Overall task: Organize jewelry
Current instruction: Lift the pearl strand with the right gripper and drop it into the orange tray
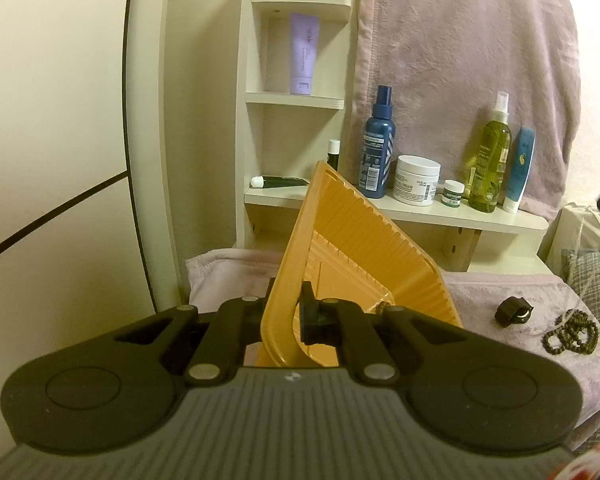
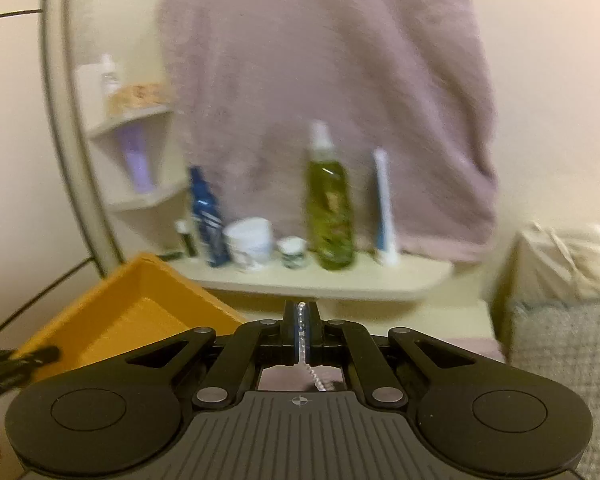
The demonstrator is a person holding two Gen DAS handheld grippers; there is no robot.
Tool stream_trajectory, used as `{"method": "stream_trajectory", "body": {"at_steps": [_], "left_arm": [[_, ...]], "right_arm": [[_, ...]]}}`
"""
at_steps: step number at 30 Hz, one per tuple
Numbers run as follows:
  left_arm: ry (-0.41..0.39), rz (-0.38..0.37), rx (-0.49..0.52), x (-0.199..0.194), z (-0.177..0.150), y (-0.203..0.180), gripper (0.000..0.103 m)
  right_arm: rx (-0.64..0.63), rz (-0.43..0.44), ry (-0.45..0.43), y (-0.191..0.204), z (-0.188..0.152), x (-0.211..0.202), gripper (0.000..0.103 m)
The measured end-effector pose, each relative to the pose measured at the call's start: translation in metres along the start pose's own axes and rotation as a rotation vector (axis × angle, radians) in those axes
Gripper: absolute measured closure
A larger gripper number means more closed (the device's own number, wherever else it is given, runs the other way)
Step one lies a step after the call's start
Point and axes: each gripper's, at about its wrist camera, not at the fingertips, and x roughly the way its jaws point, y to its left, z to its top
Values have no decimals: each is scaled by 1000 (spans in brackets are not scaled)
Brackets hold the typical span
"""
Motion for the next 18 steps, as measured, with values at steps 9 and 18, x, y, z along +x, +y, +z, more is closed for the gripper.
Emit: {"method": "stream_trajectory", "body": {"at_steps": [9, 18], "left_arm": [[0, -7, -8, 1, 0, 1, 96], [-1, -13, -16, 1, 0, 2, 96]], "right_arm": [[-66, 178, -42, 55, 32, -2, 100], [-140, 306, -23, 111, 46, 20, 100]]}}
